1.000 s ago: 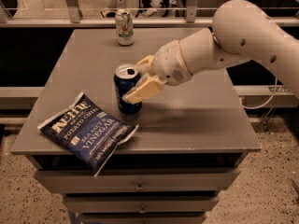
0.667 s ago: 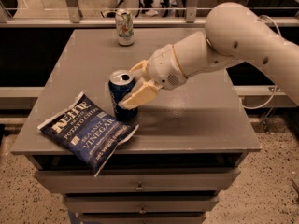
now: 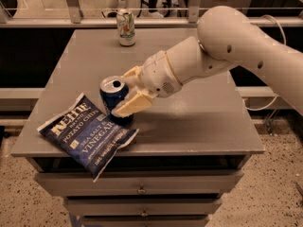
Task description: Move pepsi can near blue chip bag
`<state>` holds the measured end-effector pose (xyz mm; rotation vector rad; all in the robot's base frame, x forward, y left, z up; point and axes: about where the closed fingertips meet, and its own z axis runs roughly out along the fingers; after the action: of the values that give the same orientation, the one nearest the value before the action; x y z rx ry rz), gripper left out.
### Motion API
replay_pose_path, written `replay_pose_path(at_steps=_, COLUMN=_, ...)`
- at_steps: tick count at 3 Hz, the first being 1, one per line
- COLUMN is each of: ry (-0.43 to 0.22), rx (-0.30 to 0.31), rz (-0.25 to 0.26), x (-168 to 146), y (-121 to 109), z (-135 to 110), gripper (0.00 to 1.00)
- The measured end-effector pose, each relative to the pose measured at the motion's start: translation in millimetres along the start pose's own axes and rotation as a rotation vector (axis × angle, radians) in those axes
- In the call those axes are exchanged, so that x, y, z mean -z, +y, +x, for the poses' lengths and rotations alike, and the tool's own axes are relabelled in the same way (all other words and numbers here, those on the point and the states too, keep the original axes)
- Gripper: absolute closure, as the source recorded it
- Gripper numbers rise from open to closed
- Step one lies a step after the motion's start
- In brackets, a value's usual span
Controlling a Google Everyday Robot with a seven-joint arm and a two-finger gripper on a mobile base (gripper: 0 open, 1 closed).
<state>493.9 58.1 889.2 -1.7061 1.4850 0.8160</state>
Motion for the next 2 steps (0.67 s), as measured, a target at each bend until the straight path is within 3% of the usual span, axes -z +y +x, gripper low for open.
replay_pose_path(at_steps=1, ry=0.000, rx=0.008, rz=-0.010, x=-3, y=5, z=-3, gripper=0.01)
replay_pose_path(at_steps=2, ry=0.010, rx=0.006, rz=0.014, x=12, y=3, z=-1, gripper=0.00)
